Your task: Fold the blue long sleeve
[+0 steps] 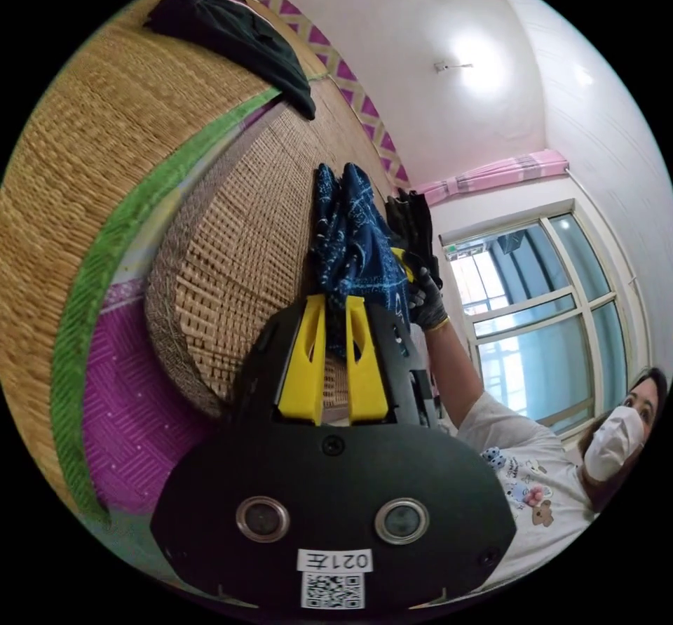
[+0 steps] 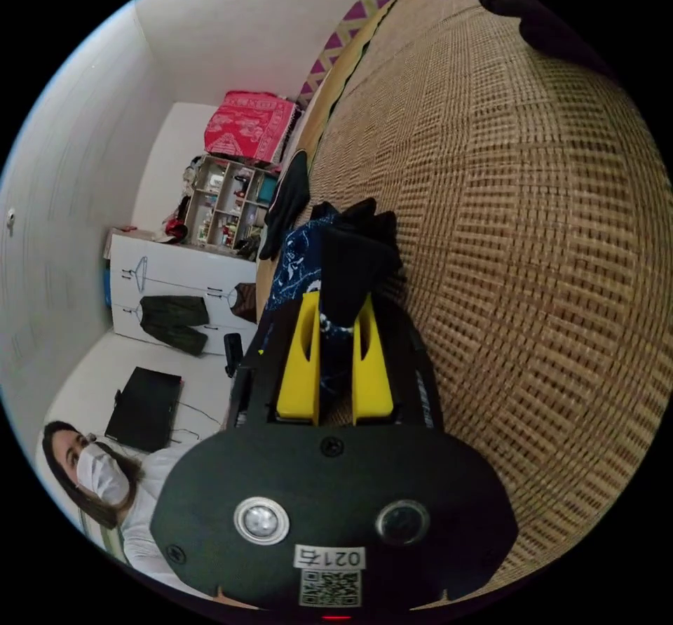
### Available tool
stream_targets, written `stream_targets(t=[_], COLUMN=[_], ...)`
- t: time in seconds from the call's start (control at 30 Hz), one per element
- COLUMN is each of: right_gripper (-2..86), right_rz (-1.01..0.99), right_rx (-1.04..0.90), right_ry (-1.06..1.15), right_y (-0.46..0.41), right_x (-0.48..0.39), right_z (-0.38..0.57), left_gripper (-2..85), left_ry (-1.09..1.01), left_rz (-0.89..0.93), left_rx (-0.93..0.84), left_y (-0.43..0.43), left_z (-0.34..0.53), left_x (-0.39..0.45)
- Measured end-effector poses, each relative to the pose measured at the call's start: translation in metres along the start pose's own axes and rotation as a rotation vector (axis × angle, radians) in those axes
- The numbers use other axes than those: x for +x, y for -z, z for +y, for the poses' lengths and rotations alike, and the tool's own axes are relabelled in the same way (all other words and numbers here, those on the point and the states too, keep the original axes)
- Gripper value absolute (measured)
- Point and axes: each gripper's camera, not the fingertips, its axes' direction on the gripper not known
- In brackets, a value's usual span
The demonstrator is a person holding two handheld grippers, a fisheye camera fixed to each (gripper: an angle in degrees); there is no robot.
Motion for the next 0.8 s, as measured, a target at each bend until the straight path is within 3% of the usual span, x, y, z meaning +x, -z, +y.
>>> stream_targets(t=[0.27, 0.47, 0.6, 0.8], right_gripper=[5.9, 5.8, 5.8, 5.7], right_rz=[-0.019, 0.021, 0.000, -0.006], right_rx=[-0.065, -0.027, -0.007, -0.076], right_ry=[0.292, 0.467, 0.479, 0.388], right_y=[0.010, -0.027, -0.046, -0.053], right_x=[-0.110, -0.193, -0.196, -0.154], right_z=[-0.035, -0.100, -0.117, -0.104], left_gripper=[-0.5, -0.4, -0.5, -0.6], left_ry=[-0.225, -0.364, -0.379, -0.381], left_rz=[-0.007, -0.176, -0.219, -0.225], left_rx=[0.011, 0.079, 0.116, 0.002], left_y=[0.049, 0.107, 0.111, 0.056], left_z=[-0.055, -0.132, -0.141, -0.106], left_x=[0.061, 0.114, 0.122, 0.114])
